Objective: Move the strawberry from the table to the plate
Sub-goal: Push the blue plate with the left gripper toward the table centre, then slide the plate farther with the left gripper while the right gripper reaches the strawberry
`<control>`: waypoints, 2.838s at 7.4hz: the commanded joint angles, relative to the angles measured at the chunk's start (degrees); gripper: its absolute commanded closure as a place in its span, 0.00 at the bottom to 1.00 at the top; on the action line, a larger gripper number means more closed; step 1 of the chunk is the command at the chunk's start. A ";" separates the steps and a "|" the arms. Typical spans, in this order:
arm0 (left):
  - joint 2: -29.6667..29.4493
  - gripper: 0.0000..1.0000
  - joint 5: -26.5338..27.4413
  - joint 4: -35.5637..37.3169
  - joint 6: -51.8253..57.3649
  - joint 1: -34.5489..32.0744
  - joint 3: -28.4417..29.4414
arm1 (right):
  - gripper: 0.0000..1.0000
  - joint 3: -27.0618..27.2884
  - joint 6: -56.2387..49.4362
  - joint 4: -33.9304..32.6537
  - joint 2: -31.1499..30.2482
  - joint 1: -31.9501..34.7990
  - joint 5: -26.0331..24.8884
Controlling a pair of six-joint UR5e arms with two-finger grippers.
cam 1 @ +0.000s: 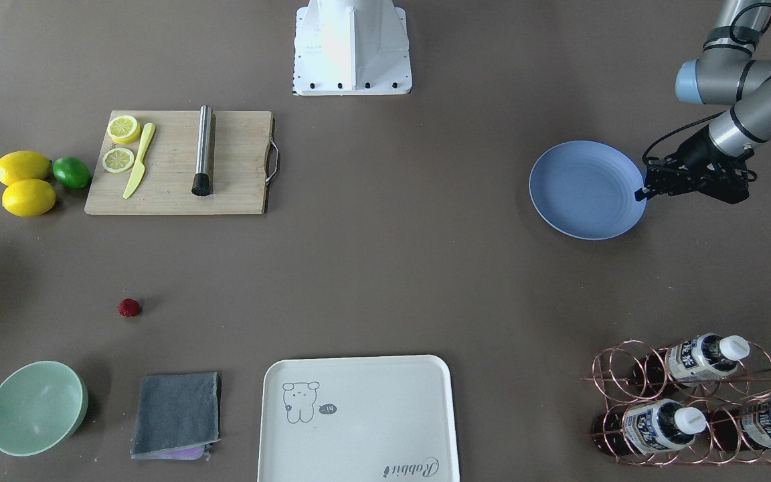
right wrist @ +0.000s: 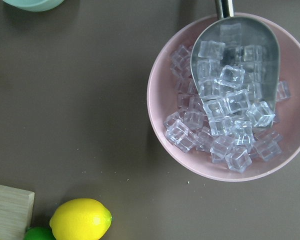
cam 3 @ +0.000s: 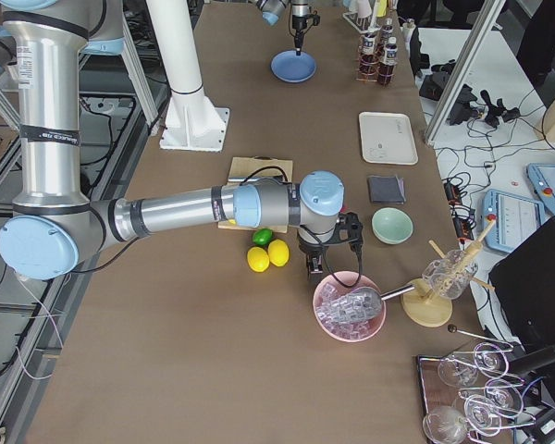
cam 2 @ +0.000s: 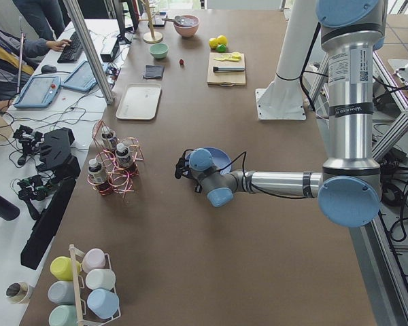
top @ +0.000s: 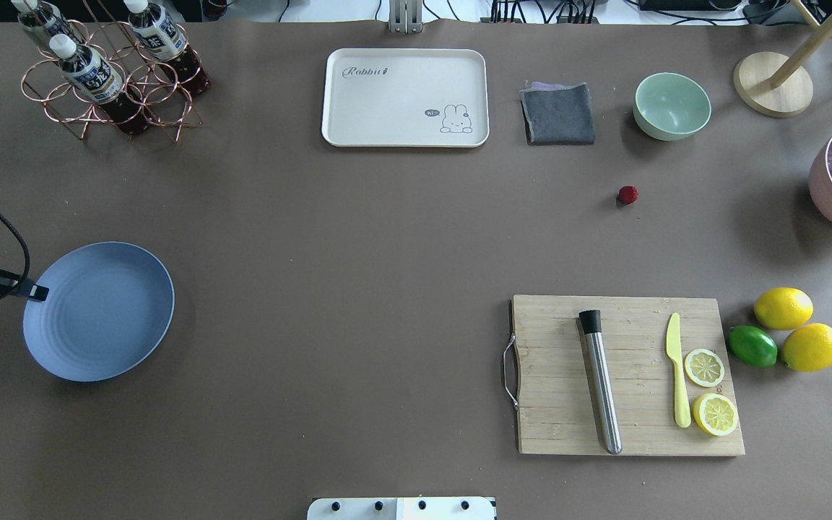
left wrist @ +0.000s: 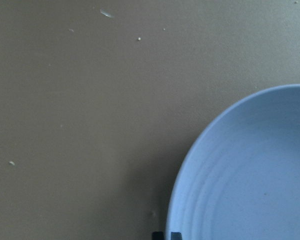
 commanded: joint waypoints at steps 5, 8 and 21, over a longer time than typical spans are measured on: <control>-18.20 1.00 12.44 14.57 -27.09 14.62 -8.90 | 0.00 -5.88 26.83 13.89 10.91 -18.48 -1.84; -24.55 1.00 21.66 19.19 -32.48 24.20 -9.54 | 0.00 -15.73 38.72 25.60 18.03 -26.48 -8.15; -28.25 0.53 25.83 19.19 -36.00 28.37 -7.07 | 0.56 -27.80 47.45 31.69 26.84 -33.97 -15.82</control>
